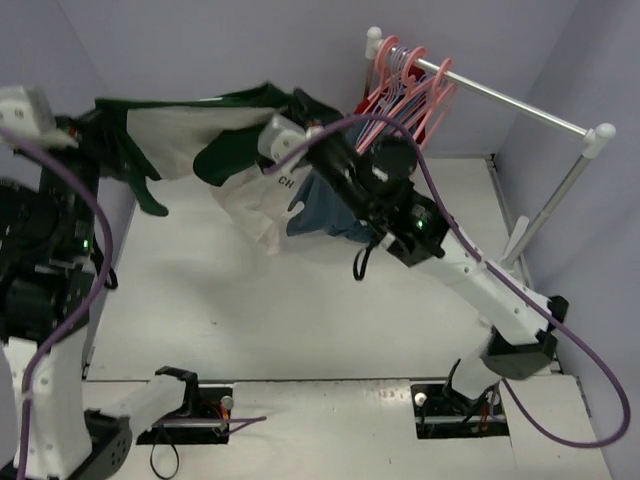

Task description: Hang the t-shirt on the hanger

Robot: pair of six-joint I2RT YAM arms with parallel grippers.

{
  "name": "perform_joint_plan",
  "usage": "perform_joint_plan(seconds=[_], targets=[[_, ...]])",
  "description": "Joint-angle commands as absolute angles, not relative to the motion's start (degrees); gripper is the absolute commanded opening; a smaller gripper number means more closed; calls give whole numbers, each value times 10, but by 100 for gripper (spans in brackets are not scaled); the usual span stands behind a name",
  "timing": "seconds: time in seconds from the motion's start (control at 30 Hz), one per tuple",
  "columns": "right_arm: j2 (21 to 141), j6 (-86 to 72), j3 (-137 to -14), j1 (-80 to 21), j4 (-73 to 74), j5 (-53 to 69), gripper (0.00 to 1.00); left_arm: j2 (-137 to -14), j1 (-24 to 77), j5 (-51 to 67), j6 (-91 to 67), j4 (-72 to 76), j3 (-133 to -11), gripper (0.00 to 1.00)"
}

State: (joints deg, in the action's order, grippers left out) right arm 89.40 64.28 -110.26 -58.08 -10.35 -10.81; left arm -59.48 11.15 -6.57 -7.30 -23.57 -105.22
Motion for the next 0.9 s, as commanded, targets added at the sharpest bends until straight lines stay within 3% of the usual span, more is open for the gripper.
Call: perform_joint_plan(seconds=[0.0, 0.13, 0.27, 0.4, 0.53, 0.57, 0.6, 0.67, 0.77, 0.87], targets=[[844, 613, -884, -569, -114, -123, 5, -546, 114, -67, -71, -225, -866, 0], [793, 479, -660, -561, -117, -103, 2, -472, 144, -63, -148, -222, -641, 0], [793, 360, -517, -567, -119, -88, 0, -434, 163, -71, -214, -226, -484, 0], [768, 259, -448, -587, -118, -68, 2, -387, 173, -43, -253, -255, -410, 0], [715, 160, -428, -597, -96, -23, 33, -327, 178, -29, -279, -338, -406, 2], [699, 128, -427, -597, -90, -17, 43, -318, 178, -21, -282, -350, -411, 15], [689, 110, -427, -598, -83, -22, 47, -310, 178, -17, -286, -362, -415, 39], [672, 65, -430, -597, -71, -57, 56, -311, 178, -13, -287, -376, -434, 60], [640, 32, -446, -594, -60, -109, 59, -336, 178, -15, -279, -391, -480, 69], [606, 16, -488, -585, -56, -209, 67, -365, 178, 0, -266, -406, -533, 71]])
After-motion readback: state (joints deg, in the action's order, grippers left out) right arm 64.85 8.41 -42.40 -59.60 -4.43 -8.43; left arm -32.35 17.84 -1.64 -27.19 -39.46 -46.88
